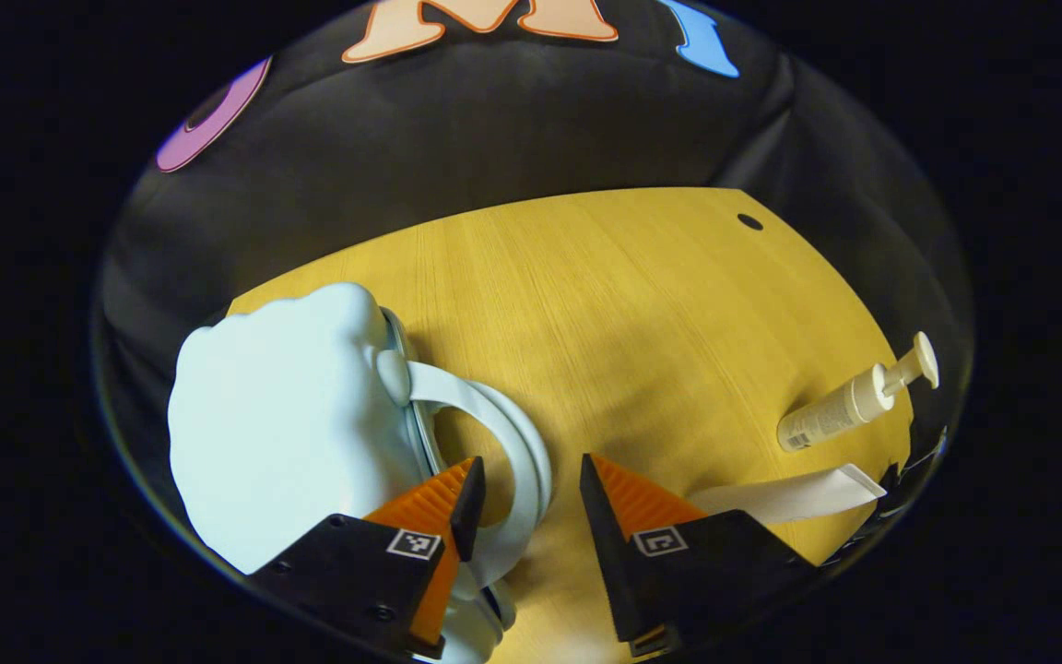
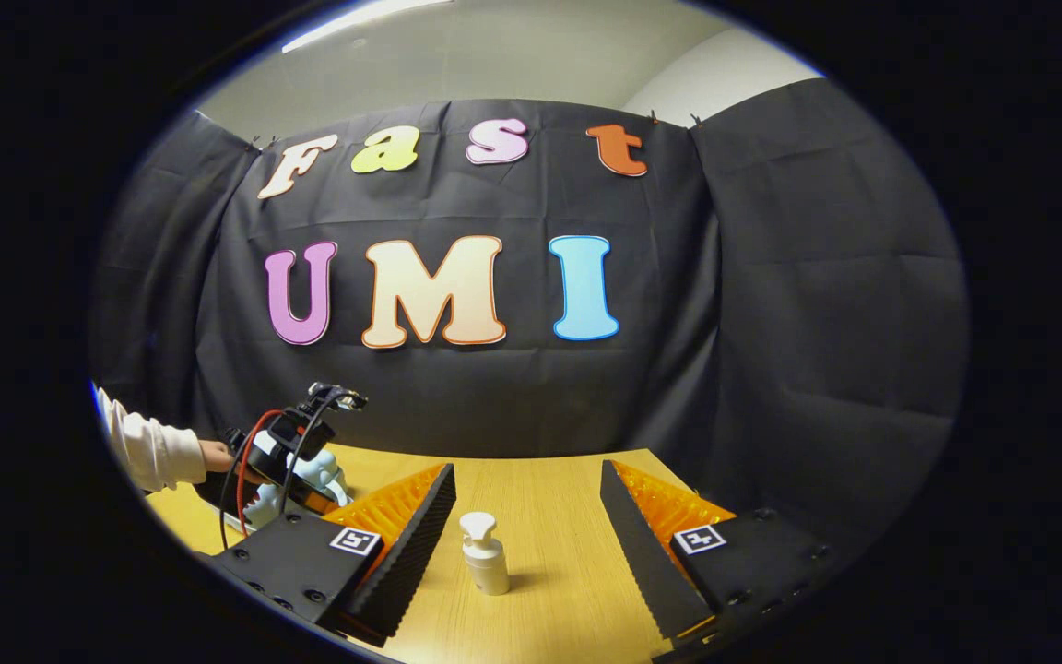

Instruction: First open the suitcase, pack the skin care products into it, and then close the suitcase.

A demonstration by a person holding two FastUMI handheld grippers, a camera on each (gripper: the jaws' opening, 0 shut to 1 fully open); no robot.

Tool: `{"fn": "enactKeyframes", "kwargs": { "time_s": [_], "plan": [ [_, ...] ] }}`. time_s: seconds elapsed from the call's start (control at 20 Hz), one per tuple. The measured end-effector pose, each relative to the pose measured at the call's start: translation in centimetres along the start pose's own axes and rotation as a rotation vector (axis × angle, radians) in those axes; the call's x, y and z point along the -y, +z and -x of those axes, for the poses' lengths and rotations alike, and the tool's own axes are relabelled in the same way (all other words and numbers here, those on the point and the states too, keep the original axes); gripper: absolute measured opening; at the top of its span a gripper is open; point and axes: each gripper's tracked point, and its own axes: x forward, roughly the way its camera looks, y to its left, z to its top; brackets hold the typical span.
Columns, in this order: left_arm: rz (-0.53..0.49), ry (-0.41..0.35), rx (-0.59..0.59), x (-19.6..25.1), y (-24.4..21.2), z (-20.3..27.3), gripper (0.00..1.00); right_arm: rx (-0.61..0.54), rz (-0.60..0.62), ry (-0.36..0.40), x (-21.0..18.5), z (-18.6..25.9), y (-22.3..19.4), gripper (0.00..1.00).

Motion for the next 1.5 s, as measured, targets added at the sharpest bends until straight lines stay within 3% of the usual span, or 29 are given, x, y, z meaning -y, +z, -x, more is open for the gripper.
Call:
{"fn": "enactKeyframes", "kwargs": {
  "time_s": [0.15,0.4,0.55,0.7,1.1,1.5],
  "plan": [
    [-0.049,0.010,-0.084,-0.2,-0.8,-0.5,0.43,-0.001,0.001,-0.002,0.1,0.2,-0.1,0.99],
    [-0.078,-0.014,-0.179,0.5,-2.0,-1.2,0.35,-0.004,-0.002,-0.009,0.7,0.5,-0.3,0.99],
    [-0.058,-0.031,-0.182,0.8,-2.1,-1.3,0.20,-0.008,-0.008,-0.022,1.5,0.6,-0.5,0.99],
    [-0.067,-0.049,-0.197,0.7,-2.2,-1.2,0.10,-0.016,-0.024,-0.027,1.8,0.7,-0.8,0.99],
    [0.007,-0.066,-0.096,1.3,-0.6,-0.2,0.01,-0.013,-0.014,-0.019,1.5,1.2,-0.8,0.99],
    [0.045,-0.063,0.091,0.5,3.8,5.5,0.01,0.002,0.002,0.071,-2.2,1.2,0.4,0.99]
  ]
}}
